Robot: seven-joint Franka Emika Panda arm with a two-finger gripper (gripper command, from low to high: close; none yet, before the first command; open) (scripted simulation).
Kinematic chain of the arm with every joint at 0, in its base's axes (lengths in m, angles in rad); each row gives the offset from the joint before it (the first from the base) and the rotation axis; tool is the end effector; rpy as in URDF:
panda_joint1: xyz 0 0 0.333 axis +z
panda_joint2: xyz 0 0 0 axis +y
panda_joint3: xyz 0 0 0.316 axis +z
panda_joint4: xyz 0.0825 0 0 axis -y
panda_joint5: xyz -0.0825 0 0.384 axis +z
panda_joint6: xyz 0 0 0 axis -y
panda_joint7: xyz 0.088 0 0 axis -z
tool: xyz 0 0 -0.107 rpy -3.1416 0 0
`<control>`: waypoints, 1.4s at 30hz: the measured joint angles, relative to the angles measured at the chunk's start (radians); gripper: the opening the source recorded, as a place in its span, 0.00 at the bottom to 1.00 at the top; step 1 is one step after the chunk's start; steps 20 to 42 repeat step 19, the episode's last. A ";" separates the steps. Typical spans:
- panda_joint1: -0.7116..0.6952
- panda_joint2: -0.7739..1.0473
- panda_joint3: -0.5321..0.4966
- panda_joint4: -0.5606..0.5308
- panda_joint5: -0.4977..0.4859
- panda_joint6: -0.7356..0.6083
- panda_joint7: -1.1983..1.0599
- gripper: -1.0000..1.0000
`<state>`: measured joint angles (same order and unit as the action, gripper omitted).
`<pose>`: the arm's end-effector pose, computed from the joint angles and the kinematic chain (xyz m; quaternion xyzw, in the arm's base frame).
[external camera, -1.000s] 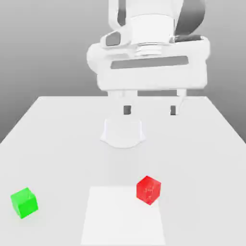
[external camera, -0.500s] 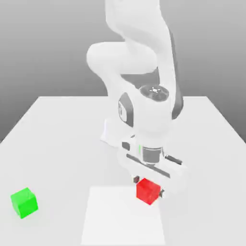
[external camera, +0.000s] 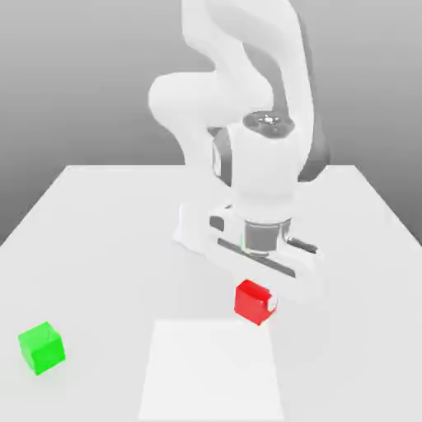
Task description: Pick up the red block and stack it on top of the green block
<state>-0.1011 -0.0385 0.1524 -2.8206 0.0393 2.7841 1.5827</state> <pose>0.3704 0.0165 0.2145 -0.7080 0.7062 0.0023 0.0033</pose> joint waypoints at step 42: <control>-0.461 0.291 -0.210 0.314 0.001 -0.024 -0.475 1.00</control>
